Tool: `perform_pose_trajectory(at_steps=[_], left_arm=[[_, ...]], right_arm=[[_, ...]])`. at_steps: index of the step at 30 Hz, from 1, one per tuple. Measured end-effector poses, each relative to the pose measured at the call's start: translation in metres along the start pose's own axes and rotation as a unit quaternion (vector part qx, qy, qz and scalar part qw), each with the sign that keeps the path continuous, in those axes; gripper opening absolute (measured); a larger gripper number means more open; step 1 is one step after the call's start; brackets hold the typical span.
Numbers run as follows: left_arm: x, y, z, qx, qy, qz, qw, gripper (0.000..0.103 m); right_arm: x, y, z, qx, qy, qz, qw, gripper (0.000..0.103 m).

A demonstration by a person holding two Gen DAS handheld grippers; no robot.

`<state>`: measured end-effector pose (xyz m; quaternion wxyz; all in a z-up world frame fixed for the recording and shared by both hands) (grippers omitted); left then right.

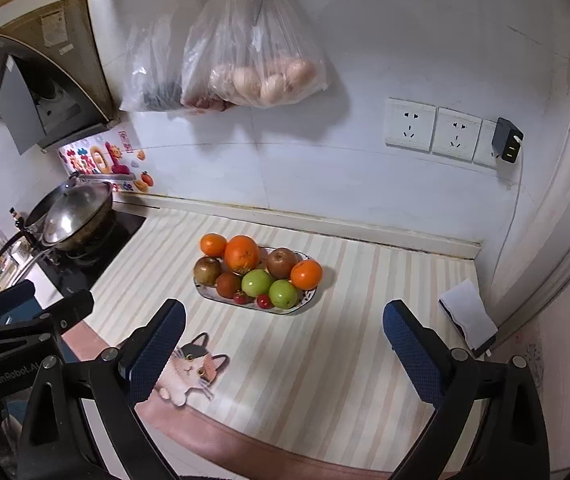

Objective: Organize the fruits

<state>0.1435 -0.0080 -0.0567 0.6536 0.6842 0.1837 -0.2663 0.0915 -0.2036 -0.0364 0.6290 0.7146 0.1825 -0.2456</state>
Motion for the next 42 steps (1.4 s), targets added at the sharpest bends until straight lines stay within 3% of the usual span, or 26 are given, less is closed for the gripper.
perform_pose_trajectory(at_steps=[18,42], left_arm=[[0.07,-0.009,0.001,0.003,0.027,-0.042,0.9987,0.102],[0.074,-0.004,0.01,0.004,0.025,-0.038,0.999,0.102]], right_arm=[[0.088,-0.007,0.015,0.011,-0.009,-0.037,0.999,0.101],[0.093,-0.009,0.014,0.01,-0.009,-0.033,0.999,0.101]])
Point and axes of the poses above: each gripper's, at about its wrist camera, not at the fingertips, and x roughly the way its jaws point, z to its right, y to its top, the point moved 4 cm from there along x, roughly the way its jaws point, and after that the axes turned 11 degrees about z, right-handed, at the moved point
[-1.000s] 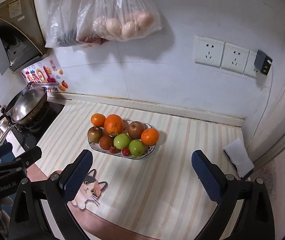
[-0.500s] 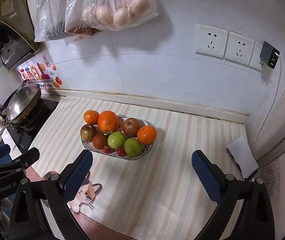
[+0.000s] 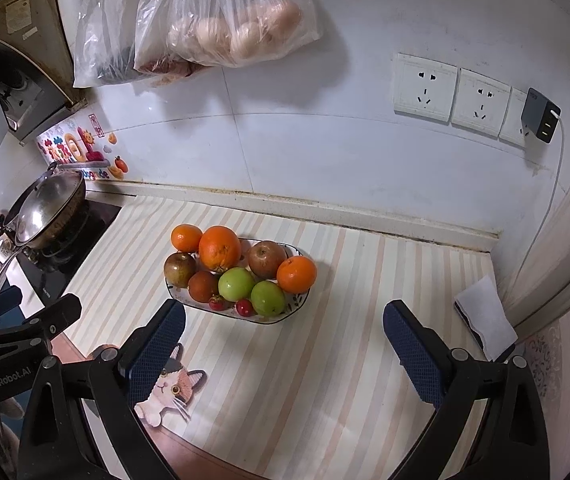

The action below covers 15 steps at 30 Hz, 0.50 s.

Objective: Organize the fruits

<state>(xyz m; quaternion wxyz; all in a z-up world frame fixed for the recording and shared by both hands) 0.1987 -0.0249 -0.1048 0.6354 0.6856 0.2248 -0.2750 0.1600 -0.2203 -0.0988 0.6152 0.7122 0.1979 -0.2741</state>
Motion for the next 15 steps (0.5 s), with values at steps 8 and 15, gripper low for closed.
perform_pose_trajectory(at_steps=[8,15], left_arm=[[-0.0033,-0.0027,0.0006,-0.002,0.002,-0.001,1.0,0.102],[-0.0059,-0.0046,0.0004,-0.005,0.002,0.0,1.0,0.102]], right_arm=[[-0.0038,-0.0017,0.0,-0.001,0.004,-0.001,1.0,0.101],[-0.0053,-0.0038,0.0001,0.001,0.008,-0.001,1.0,0.101]])
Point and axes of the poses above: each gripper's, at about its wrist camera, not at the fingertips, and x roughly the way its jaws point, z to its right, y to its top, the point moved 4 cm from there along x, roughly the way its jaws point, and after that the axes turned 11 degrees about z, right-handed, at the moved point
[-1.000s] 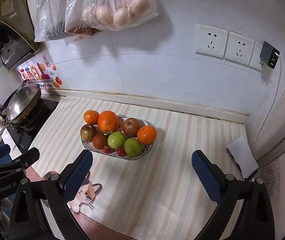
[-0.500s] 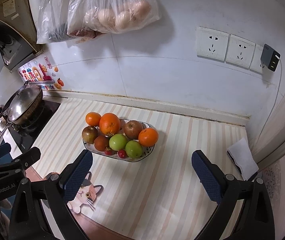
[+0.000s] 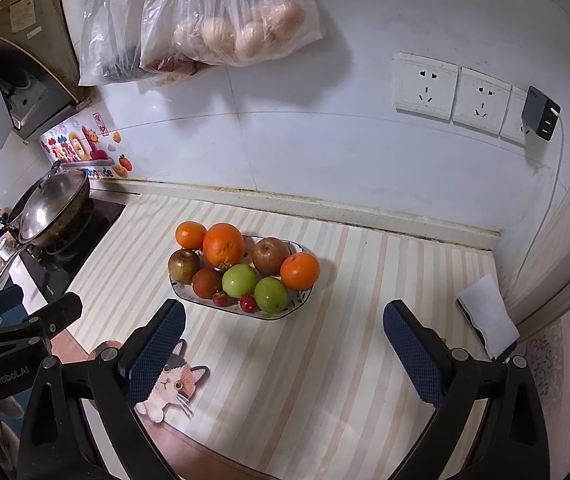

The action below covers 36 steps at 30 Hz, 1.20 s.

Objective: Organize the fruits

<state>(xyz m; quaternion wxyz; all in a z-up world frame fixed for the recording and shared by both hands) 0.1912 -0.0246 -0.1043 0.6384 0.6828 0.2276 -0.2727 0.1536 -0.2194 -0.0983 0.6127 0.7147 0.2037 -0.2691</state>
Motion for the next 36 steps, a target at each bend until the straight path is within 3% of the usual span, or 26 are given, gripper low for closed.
perform_pose_trajectory(at_steps=[36], left_arm=[[-0.021,-0.002,0.0,-0.001,-0.001,0.008,1.0,0.102]], right_arm=[[-0.011,-0.006,-0.005,-0.002,0.011,0.006,1.0,0.101]])
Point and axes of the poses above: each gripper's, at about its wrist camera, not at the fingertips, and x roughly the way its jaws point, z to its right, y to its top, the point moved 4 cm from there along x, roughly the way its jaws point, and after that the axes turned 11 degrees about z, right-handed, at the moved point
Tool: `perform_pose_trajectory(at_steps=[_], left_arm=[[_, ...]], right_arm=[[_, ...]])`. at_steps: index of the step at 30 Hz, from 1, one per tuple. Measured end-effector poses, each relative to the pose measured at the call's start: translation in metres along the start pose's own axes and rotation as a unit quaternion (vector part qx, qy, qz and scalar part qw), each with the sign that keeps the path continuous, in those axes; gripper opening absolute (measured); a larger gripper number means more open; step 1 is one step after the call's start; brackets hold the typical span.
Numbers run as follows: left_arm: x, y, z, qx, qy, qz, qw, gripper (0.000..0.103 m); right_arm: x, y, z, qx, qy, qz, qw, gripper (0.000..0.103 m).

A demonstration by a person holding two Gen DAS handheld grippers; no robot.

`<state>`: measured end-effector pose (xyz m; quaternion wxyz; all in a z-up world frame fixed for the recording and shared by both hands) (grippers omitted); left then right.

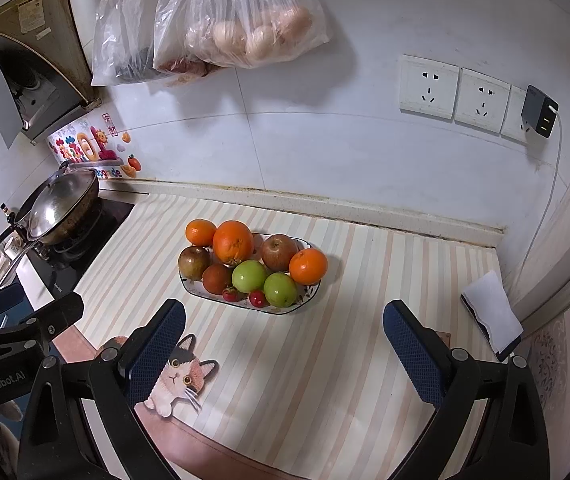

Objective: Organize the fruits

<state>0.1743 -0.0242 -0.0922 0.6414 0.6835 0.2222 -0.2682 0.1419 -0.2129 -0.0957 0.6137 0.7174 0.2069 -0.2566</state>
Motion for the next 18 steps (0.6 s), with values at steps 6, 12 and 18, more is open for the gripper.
perform_pose_trajectory(at_steps=[6,12,18], left_arm=[[-0.0002,-0.0001,-0.0003,0.0,-0.001,-0.001,1.0,0.102],[-0.0002,-0.0007,-0.0003,-0.001,-0.002,-0.003,1.0,0.102],[-0.0004,-0.0008,-0.0012,-0.003,-0.003,-0.002,1.0,0.102]], right_arm=[[-0.0042,0.0003,-0.0026,-0.001,0.002,0.004,1.0,0.101],[-0.0054,0.0001,-0.0027,-0.003,0.002,0.003,1.0,0.101],[-0.005,0.0003,-0.002,-0.002,0.003,0.001,1.0,0.101]])
Point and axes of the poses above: each gripper's, at about its wrist camera, not at the fingertips, and x roughly the way its jaws point, z to its right, y to its top, the point moved 4 cm from there along x, roughly the way its jaws point, and after that the axes turned 11 degrees about z, right-handed, at the moved point
